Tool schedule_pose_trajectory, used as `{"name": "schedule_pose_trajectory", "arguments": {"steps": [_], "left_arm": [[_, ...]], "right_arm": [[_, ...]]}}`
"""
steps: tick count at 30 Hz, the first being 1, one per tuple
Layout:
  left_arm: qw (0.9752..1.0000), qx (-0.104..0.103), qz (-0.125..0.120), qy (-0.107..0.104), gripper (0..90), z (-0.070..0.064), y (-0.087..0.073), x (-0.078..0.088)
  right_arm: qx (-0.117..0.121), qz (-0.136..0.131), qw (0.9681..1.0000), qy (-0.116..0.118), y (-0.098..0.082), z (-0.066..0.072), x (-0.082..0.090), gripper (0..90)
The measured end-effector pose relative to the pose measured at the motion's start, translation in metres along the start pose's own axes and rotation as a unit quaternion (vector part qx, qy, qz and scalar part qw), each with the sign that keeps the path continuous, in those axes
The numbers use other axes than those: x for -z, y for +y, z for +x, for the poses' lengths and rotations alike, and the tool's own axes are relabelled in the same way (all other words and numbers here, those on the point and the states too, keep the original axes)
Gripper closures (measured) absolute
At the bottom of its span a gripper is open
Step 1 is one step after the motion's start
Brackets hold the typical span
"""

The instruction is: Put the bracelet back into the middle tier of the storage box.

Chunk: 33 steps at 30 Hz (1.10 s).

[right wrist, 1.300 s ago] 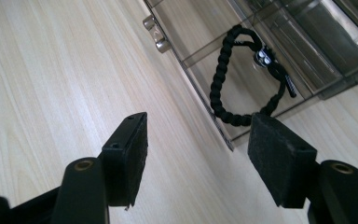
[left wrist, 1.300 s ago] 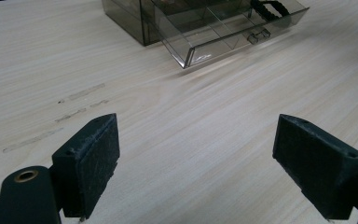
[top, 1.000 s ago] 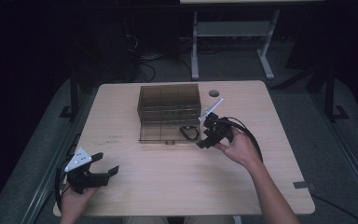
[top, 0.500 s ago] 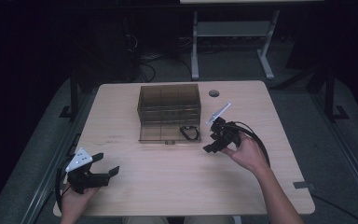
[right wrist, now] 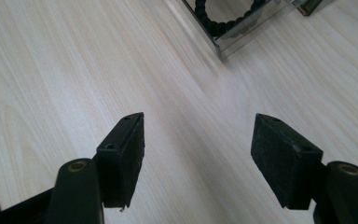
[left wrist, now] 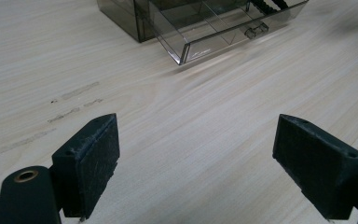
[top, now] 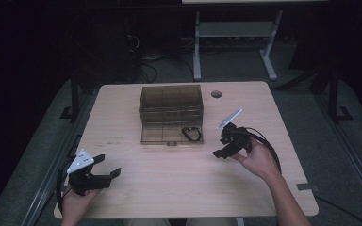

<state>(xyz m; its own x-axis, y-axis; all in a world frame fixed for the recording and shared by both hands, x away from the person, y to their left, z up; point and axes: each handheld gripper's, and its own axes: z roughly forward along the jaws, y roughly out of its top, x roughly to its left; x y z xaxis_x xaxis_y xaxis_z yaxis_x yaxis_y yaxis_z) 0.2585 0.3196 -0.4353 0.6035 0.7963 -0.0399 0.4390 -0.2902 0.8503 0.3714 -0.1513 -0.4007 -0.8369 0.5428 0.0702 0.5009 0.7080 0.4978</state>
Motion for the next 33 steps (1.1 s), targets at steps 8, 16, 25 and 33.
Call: {"name": "schedule_pose_trajectory", "arguments": {"steps": [8,16,25,33], "left_arm": [[1.0000,-0.001,0.002,0.001,14.0,0.000,0.000,0.000],[1.0000,-0.004,0.006,0.000,14.0,-0.001,0.000,0.000],[1.0000,-0.004,0.007,0.000,14.0,-0.002,0.000,-0.001],[0.9999,-0.010,0.012,0.000,14.0,-0.003,0.000,-0.002]], "right_arm": [[-0.004,0.000,1.0000,-0.002,-0.011,-0.001,0.001,33.6],[-0.017,-0.005,0.9998,0.000,-0.024,-0.002,0.004,33.4],[-0.024,-0.010,0.9997,-0.002,-0.037,-0.003,0.008,33.2],[-0.031,-0.013,0.9994,-0.003,-0.047,-0.005,0.009,32.9]]}}
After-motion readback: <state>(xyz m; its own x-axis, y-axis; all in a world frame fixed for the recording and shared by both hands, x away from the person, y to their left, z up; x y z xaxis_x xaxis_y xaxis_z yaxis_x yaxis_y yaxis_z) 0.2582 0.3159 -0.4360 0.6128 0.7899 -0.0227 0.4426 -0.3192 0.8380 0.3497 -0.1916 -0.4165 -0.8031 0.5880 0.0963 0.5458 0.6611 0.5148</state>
